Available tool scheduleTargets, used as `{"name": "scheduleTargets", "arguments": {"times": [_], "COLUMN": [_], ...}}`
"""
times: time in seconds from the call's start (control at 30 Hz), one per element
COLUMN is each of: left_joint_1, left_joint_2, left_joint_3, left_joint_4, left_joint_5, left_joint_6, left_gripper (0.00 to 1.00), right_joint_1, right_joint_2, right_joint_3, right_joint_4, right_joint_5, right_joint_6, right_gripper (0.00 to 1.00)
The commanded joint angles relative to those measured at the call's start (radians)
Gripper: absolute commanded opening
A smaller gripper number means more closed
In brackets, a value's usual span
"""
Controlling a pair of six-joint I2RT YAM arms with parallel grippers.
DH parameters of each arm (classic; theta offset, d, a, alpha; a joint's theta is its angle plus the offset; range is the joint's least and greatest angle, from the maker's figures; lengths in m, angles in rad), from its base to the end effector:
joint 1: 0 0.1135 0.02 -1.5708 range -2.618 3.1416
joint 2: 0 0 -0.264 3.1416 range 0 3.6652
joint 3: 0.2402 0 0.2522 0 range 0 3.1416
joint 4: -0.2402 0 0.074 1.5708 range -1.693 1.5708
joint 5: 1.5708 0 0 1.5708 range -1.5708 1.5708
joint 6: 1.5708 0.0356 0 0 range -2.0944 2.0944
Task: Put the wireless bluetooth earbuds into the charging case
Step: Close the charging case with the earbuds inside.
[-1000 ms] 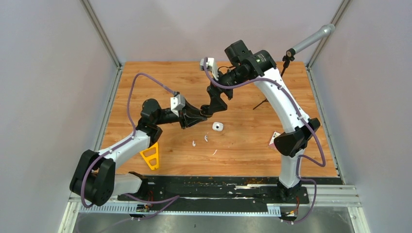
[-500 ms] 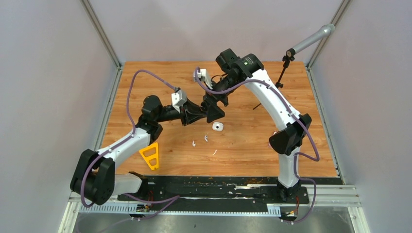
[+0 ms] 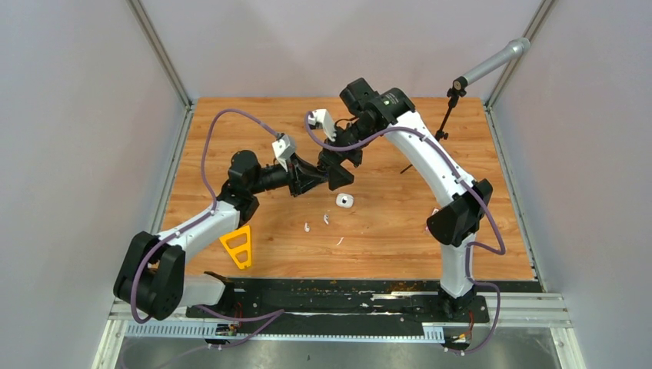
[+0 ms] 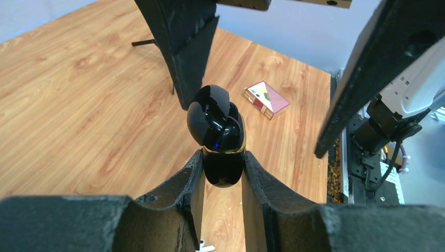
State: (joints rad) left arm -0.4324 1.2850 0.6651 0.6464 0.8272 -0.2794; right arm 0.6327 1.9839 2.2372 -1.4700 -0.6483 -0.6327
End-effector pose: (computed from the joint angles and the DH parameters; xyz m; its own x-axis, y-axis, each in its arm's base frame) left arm 0.2413 -0.1402 0.2759 -0.2393 -0.0951 -0.9663 0.9215 0.2914 -0.2569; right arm 0.2966 0.2442 0.3787 -0.2314 -0.7542 -0.6145 -0.9636 0.0906 0.2517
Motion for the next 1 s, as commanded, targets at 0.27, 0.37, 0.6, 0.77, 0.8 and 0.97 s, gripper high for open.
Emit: {"name": "scheduleTargets", "arguments": {"times": [0.27, 0.37, 0.6, 0.77, 0.8, 0.97], "left_joint_1": [-0.005, -0.005, -0.007, -0.011, -0.011, -0.013], "left_joint_2": [0.025, 0.025, 0.006, 0.017, 0.020, 0.048], "left_joint_3": [0.036, 0.044, 0.120, 0.191, 0.195, 0.202], "left_joint_4": [-0.042, -0.018, -0.179, -0.354, -0.353, -0.291], "left_joint_5": [0.027, 0.075, 0.171, 0.172, 0.173, 0.113], "left_joint_6": [-0.054, -0.021, 0.210, 0.381, 0.384, 0.294], "left_gripper": [0.00, 0.00, 0.00, 0.00, 0.00, 0.00], "right_joint_1": [-0.100, -0.101, -0.100, -0.074, -0.066, -0.048], "right_joint_2": [-0.065, -0.064, -0.031, -0.001, -0.001, -0.001], "right_joint_3": [0.034, 0.014, -0.013, 0.018, 0.015, 0.025], "right_joint_4": [0.083, 0.024, -0.035, -0.072, -0.072, -0.070], "right_joint_5": [0.017, -0.041, -0.206, -0.273, -0.272, -0.248], "right_joint_6": [0.027, -0.044, -0.143, -0.174, -0.176, -0.173], "right_gripper": [0.99, 0.99, 0.99, 0.99, 0.99, 0.98]}}
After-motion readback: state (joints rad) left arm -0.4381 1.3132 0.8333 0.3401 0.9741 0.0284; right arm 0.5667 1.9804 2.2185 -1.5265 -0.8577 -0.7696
